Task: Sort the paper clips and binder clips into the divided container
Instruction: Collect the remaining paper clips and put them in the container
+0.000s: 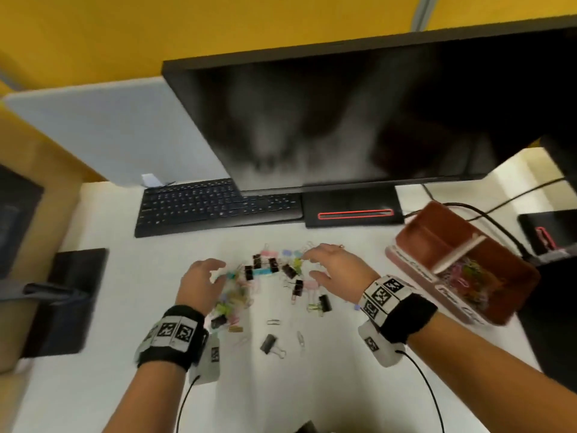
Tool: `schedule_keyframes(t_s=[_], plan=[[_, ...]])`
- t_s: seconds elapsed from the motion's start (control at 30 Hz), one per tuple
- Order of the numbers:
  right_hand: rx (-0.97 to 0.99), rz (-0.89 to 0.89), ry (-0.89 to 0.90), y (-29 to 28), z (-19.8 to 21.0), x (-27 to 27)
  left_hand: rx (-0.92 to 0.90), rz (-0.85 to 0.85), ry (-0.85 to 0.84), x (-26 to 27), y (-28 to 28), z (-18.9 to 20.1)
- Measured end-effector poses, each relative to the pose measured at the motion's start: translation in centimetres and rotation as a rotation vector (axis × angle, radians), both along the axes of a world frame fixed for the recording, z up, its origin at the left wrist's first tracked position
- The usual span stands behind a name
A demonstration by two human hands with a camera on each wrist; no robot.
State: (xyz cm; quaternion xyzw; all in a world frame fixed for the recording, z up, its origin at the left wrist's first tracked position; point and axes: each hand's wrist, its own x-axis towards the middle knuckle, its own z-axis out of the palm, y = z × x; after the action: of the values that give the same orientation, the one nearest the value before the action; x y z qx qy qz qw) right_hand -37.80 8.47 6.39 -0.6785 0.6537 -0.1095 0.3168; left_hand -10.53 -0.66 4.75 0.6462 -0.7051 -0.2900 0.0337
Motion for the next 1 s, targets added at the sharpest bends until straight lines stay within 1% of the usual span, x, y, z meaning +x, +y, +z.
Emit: schedule_keyframes(t_s=[0.03, 0.1, 0.23, 0.33, 0.4, 0.43, 0.5, 0.57, 0.67, 0.77, 0.9, 0.93, 1.0], plan=[[0.024, 0.044, 0.016, -1.2, -0.3, 1.6, 0.026, 0.033, -0.007, 1.8, -0.8, -0.6], [0.044, 0.112, 0.030, -3.4, -1.0, 4.7, 0.075, 0.040, -0.007, 4.4, -1.9, -1.7], [0.065, 0.222, 0.058, -7.2, -2.6, 10.4, 0.203, -0.090, 0.014, 6.2, -2.8, -3.5], [0.092, 0.294, 0.199, -8.7, -4.2, 12.9, 0.262, -0.164, 0.077, 6.2, -2.6, -4.2], [0.112, 0.272, 0.262, -9.0, -4.8, 13.6, 0.292, -0.240, 0.122, 6.2, -2.0, -4.7], [0.107, 0.238, 0.259, -9.0, -4.9, 13.9, 0.292, -0.276, 0.138, 6.2, -1.6, -5.0], [0.117, 0.158, 0.207, -8.7, -4.9, 14.0, 0.250, -0.315, 0.157, 6.3, -1.0, -5.6], [0.138, 0.070, 0.153, -8.0, -4.8, 13.8, 0.209, -0.315, 0.182, 6.5, -0.7, -6.0], [0.100, -0.057, 0.115, -6.7, -4.9, 12.9, 0.182, -0.291, 0.256, 7.0, -0.7, -6.5], [0.085, -0.126, 0.169, -5.2, -4.9, 11.6, 0.167, -0.189, 0.358, 7.7, -0.9, -6.3], [0.117, -0.169, 0.295, -4.7, -4.2, 11.5, 0.209, -0.013, 0.539, 8.9, -1.7, -5.8], [0.108, -0.171, 0.296, -4.9, -4.0, 11.9, 0.225, 0.017, 0.563, 9.3, -1.9, -5.7], [0.074, -0.155, 0.235, -5.8, -3.7, 13.0, 0.253, 0.051, 0.565, 9.8, -2.3, -5.6]])
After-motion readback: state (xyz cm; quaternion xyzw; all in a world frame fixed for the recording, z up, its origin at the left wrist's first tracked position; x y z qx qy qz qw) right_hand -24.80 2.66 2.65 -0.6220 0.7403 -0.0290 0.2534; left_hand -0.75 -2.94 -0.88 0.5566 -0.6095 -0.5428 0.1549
